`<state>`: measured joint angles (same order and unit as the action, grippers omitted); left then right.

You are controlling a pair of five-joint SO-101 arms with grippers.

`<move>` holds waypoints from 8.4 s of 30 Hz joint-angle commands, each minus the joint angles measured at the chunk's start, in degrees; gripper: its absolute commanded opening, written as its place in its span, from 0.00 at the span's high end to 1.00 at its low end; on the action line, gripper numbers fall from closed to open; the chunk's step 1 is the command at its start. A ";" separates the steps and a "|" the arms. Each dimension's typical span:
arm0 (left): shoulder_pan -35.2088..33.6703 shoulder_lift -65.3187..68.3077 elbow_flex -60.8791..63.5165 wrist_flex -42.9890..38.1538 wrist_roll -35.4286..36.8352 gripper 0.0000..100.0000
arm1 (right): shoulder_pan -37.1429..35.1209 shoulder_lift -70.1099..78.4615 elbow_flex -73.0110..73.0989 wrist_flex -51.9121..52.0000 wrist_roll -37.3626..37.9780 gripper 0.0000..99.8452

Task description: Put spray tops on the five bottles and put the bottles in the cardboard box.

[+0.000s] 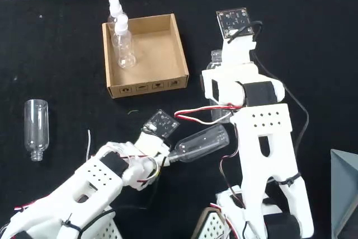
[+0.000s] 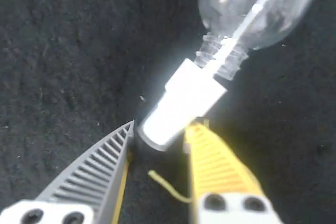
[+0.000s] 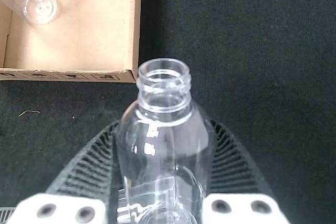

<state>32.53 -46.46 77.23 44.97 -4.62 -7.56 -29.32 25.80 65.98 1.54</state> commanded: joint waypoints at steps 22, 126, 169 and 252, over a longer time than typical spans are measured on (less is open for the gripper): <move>-14.99 -0.09 -8.40 5.71 -0.70 0.90 | 1.14 -2.51 -0.22 -1.41 -0.18 0.91; -39.34 24.00 -26.15 6.42 9.76 0.76 | 0.09 -2.59 1.27 -2.64 -0.26 0.91; -35.03 28.48 -38.37 11.87 59.43 0.80 | 0.18 -2.86 1.27 -2.64 -0.18 0.91; -39.34 50.90 -50.42 15.30 69.98 0.97 | 0.09 -2.68 1.27 -2.64 -0.09 0.91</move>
<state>-2.64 4.97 28.00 58.95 65.27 -7.47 -29.32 27.47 64.92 1.54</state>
